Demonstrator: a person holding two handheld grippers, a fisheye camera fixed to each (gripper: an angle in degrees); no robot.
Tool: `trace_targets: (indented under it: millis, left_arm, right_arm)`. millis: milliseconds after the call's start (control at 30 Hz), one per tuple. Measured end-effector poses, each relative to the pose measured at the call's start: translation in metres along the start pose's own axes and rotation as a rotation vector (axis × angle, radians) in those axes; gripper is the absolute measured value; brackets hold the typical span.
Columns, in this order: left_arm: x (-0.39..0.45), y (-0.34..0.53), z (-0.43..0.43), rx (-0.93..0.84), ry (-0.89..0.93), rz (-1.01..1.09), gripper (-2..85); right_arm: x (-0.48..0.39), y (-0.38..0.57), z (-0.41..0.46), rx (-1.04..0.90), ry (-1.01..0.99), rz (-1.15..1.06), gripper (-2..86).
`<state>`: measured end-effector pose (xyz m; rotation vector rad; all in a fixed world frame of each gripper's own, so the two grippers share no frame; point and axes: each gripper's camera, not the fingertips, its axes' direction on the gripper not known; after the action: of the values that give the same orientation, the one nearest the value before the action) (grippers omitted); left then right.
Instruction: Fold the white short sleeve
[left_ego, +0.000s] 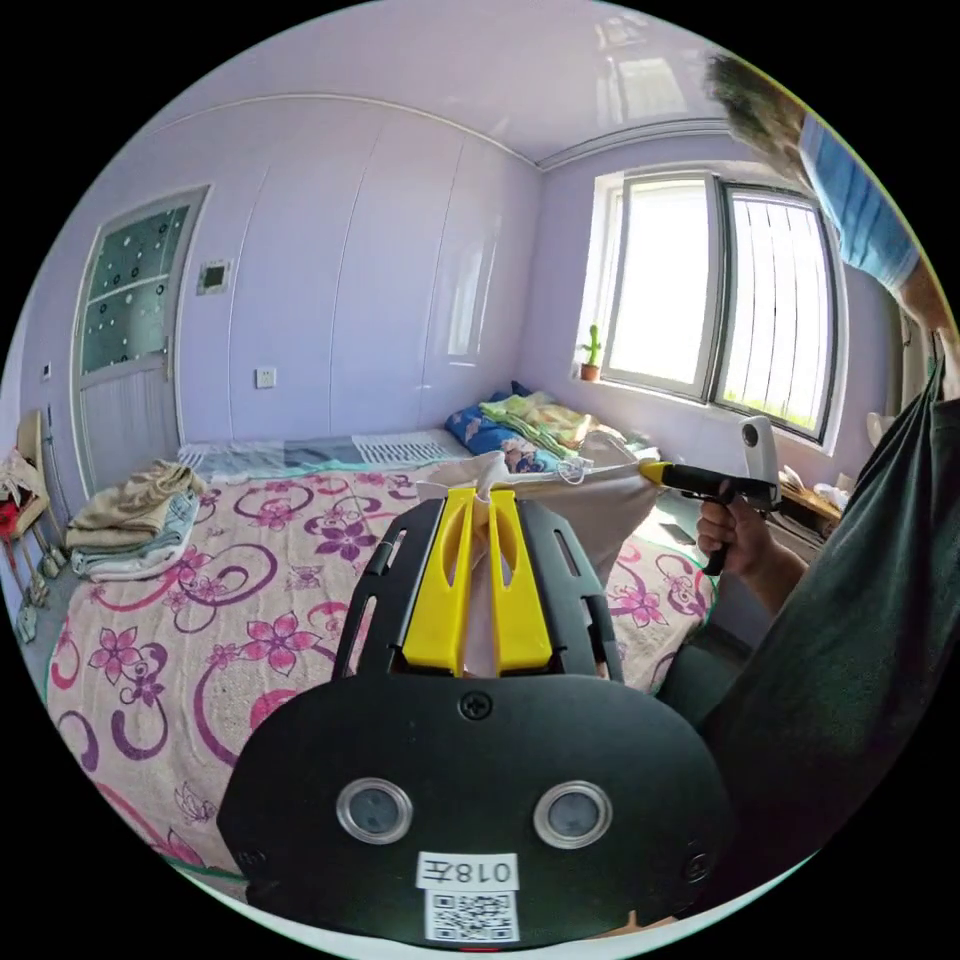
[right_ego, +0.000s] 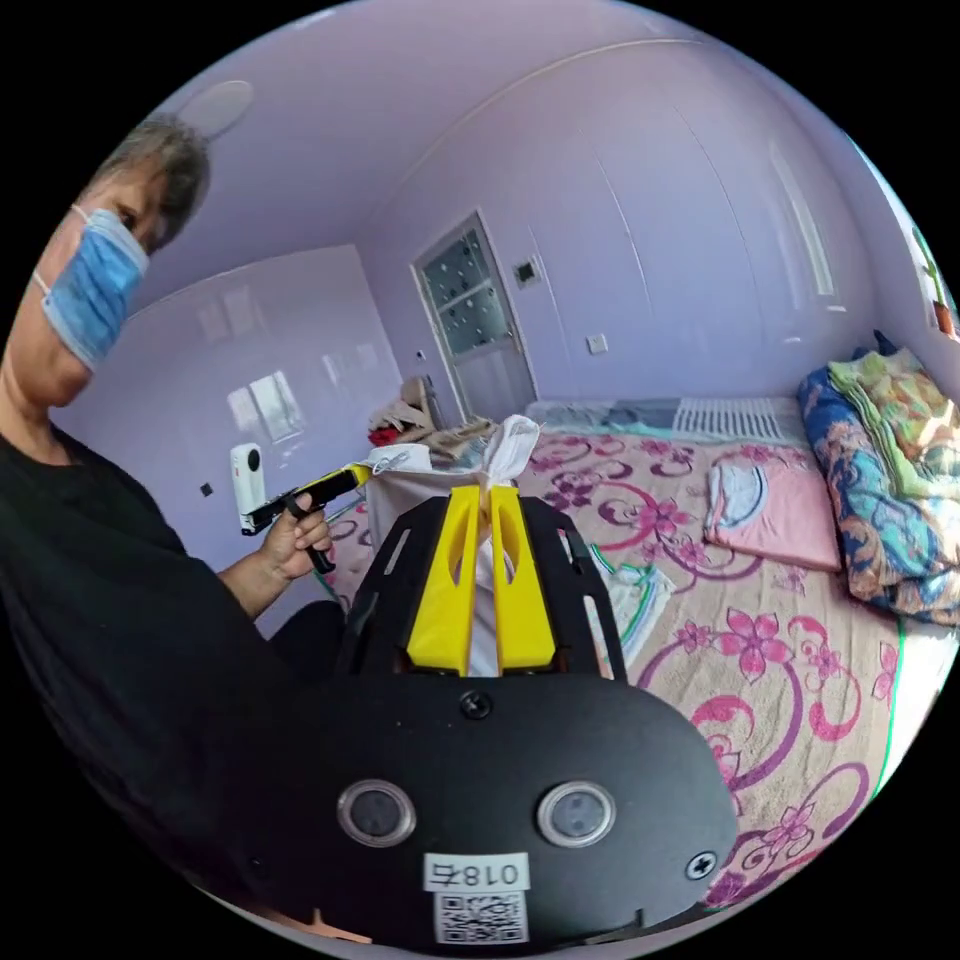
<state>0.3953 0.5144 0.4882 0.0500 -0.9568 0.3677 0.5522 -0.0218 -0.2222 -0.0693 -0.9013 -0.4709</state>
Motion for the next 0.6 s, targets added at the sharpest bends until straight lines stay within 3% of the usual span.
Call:
trace_targets:
  millis: [133, 333, 500, 600]
  left_arm:
    - [0.059, -0.034, -0.144, 0.188, -0.084, 0.174, -0.4]
    - [0.098, -0.062, -0.297, 0.372, 0.002, 0.3, -0.5]
    - [0.123, -0.105, -0.368, 0.464, 0.003, 0.428, -0.5]
    - [0.102, -0.121, -0.337, 0.405, -0.041, 0.386, -0.5]
  right_arm:
    - [-0.071, -0.006, -0.066, 0.133, -0.019, -0.216, 0.8]
    - [-0.162, 0.0, -0.156, 0.3, -0.036, -0.458, 0.7]
    - [-0.21, -0.008, -0.194, 0.388, 0.022, -0.582, 0.7]
    - [-0.2, -0.022, -0.168, 0.323, 0.07, -0.527, 0.7]
